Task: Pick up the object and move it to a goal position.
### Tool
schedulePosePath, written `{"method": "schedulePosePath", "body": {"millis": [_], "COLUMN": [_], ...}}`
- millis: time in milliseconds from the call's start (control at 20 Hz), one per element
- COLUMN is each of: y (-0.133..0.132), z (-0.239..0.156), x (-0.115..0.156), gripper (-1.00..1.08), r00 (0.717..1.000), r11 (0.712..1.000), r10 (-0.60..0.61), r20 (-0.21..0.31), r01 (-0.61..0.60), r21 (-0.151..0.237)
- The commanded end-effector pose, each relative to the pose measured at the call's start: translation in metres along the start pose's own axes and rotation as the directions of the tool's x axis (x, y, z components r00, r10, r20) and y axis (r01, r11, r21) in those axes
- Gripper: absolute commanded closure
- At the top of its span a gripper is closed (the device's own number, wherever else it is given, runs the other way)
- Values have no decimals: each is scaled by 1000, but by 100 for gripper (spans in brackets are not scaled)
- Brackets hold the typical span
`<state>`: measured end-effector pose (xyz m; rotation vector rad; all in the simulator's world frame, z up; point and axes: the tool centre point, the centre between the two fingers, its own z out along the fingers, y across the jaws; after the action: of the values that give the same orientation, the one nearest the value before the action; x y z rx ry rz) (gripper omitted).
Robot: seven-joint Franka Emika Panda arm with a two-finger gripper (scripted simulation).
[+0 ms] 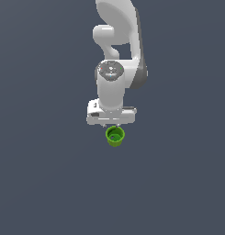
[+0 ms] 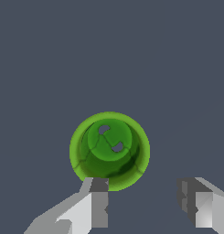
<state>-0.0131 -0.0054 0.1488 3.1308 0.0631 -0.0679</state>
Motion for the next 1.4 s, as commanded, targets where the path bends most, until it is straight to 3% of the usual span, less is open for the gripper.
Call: {"method": "schedulePosePath", "body": {"millis": [0, 500, 1350], "y": [-1, -14, -54], "z": [1, 15, 43], "x": [0, 2, -2], "gripper": [-20, -20, -20], "r00": [1000, 996, 950], "r11": [1000, 999, 989], "r10": [-3, -39, -128], "r20": [-6, -76, -286], "r01": [3, 40, 142], "r21": [1, 12, 28]}}
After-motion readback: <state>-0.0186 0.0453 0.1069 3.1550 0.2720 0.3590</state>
